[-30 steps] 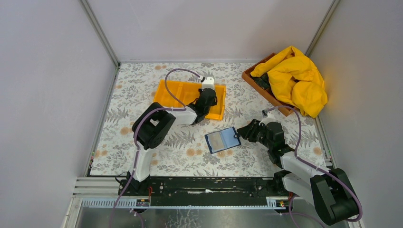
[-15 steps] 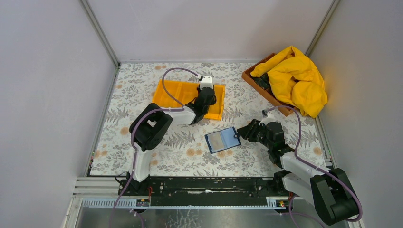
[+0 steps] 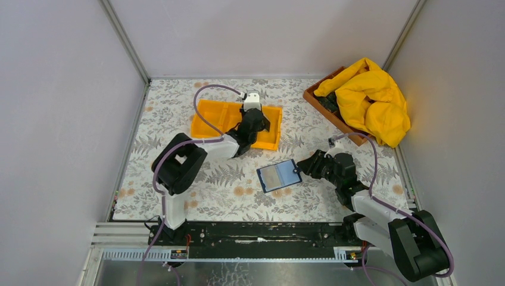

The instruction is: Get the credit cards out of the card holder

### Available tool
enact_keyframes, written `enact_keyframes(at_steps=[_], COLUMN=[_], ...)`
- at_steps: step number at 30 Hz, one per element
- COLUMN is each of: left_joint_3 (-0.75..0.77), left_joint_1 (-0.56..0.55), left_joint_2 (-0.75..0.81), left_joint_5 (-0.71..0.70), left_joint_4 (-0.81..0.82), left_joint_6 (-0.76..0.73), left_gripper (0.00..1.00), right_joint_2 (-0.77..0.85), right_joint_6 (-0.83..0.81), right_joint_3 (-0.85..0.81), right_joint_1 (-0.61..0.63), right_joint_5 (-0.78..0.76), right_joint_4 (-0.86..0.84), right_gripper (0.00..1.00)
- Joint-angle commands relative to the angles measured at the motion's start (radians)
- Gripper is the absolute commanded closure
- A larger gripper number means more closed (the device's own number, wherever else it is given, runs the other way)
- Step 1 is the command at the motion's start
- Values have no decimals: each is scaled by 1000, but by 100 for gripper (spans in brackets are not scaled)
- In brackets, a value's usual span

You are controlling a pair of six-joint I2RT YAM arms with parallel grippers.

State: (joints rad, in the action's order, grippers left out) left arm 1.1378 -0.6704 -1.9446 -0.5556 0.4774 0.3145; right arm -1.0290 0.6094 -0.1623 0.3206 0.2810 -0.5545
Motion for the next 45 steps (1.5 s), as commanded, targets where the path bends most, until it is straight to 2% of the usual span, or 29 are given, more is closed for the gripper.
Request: enact_keyframes(at_steps=[1,7,11,12,13,14,15,18,21,22,23,27,28,29,31,32,33,36,40,42,45], left_joint_3=[-39,-136,-233,-250,-273,-298,-327,-464,-587,-614,-634,-605,-579,-553,-510,-492,-475,-465,-600,-645,-656], left_joint_1=[14,-17,-168,-207,-239,-267,-284,-288,-289,-290,-288,-289,-286,-285,-279,-264,-246,-189,-103,-62,-52], left_joint_2=[82,215,301,320,342,364,392,493,583,610,636,668,662,651,619,599,578,548,585,606,640], left_joint_5=[-87,-89,-200,-214,-216,-201,-164,76,239,258,270,228,208,182,92,78,80,121,313,374,335], left_joint_4=[62,19,26,7,-16,-38,-69,-66,-52,-64,-81,-240,-283,-315,-368,-382,-398,-393,-154,-100,-142], left_joint_6=[-21,25,-19,-7,17,58,112,256,322,328,316,269,268,271,310,315,320,362,414,435,399], left_gripper=[65,66,67,67,67,68,69,71,82,93,100,100,97,85,35,23,16,10,2,0,0], right_joint_2=[-5,-10,-29,-38,-49,-62,-75,-124,-132,-131,-130,-147,-159,-171,-190,-192,-189,-166,-161,-189,-246], right_joint_6=[-11,-22,-46,-51,-52,-52,-54,-71,-113,-125,-135,-173,-181,-193,-221,-243,-267,-286,-252,-246,-236], right_joint_3=[-16,-23,-50,-55,-60,-65,-71,-96,-125,-133,-140,-171,-181,-191,-216,-229,-252,-295,-259,-238,-224], right_joint_1=[-2,-2,-1,-1,0,3,8,46,100,119,133,205,223,246,291,321,357,436,450,452,452], right_joint_5=[9,29,77,84,94,104,112,129,84,65,51,-12,-18,-23,-30,-43,-74,-135,-125,-128,-129], right_joint_4=[-35,-35,-19,-15,-17,-19,-18,-7,40,53,62,94,99,104,128,141,181,303,324,310,275], right_gripper=[60,60,57,61,73,88,98,100,100,100,100,100,99,98,96,96,95,94,94,94,94])
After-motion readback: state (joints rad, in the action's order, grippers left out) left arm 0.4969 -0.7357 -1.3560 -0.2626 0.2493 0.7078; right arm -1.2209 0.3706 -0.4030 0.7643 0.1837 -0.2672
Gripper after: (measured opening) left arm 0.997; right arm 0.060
